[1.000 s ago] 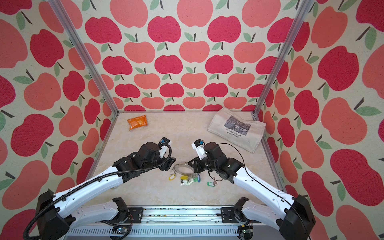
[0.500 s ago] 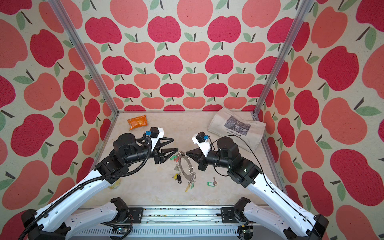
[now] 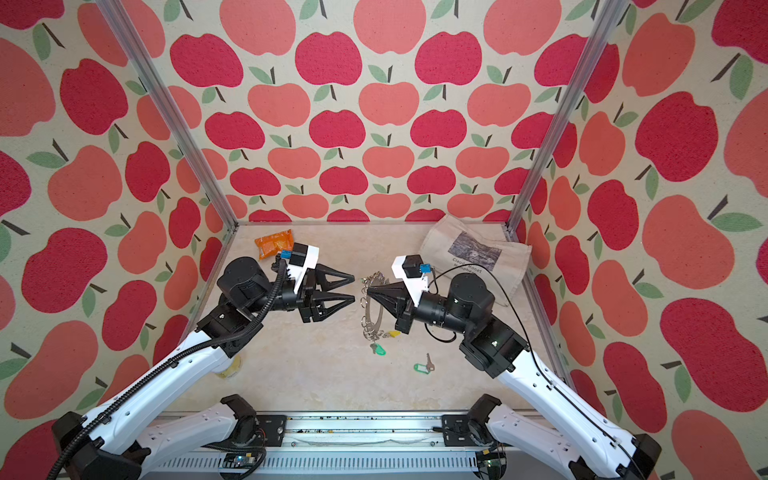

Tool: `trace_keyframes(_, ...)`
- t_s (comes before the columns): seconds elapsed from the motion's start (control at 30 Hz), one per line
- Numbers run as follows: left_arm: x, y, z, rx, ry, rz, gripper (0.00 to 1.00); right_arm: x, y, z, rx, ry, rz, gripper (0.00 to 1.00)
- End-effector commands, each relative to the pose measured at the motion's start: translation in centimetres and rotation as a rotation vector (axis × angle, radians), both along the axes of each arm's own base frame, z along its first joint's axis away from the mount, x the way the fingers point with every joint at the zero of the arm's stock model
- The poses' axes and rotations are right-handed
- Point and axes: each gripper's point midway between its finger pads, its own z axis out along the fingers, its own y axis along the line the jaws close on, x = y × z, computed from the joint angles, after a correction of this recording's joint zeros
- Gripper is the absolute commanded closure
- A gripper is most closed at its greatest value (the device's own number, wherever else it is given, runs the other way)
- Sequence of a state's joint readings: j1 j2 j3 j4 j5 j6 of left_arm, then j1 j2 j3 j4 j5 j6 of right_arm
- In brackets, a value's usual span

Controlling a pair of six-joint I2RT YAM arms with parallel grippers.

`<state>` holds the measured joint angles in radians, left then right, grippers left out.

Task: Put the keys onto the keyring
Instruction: 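Raise the plate edge-on between both grippers with keys hanging below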

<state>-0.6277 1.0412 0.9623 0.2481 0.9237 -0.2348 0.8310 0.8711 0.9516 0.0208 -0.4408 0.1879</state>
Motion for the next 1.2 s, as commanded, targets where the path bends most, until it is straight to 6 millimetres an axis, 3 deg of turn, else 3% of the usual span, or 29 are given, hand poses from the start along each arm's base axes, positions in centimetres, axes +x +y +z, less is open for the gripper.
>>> trace_keyframes(0.0,-0.9,-0.1,2.2,-0.049,-0.048,-0.069,0.43,-1.2,-0.6,3.6,0.129,-0.071,0.039,1.00)
trace_keyframes(0.4,-1.4,-0.2,3.9,-0.089,-0.094,-0.102,0.58,-1.3,-0.2,4.2,0.166,-0.067,0.068,1.00)
trace_keyframes(0.67,-1.1,-1.1,3.1,-0.074,-0.074,-0.131,0.66,-1.5,0.1,4.6,0.180,-0.070,0.090,1.00)
trace_keyframes(1.07,-1.5,-1.0,3.6,-0.080,-0.094,-0.130,1.00,-1.5,0.2,3.9,0.164,-0.048,0.090,1.00)
trace_keyframes(1.17,-1.7,-0.9,3.6,-0.064,-0.103,-0.126,1.00,-1.5,0.2,3.4,0.147,-0.031,0.088,1.00)
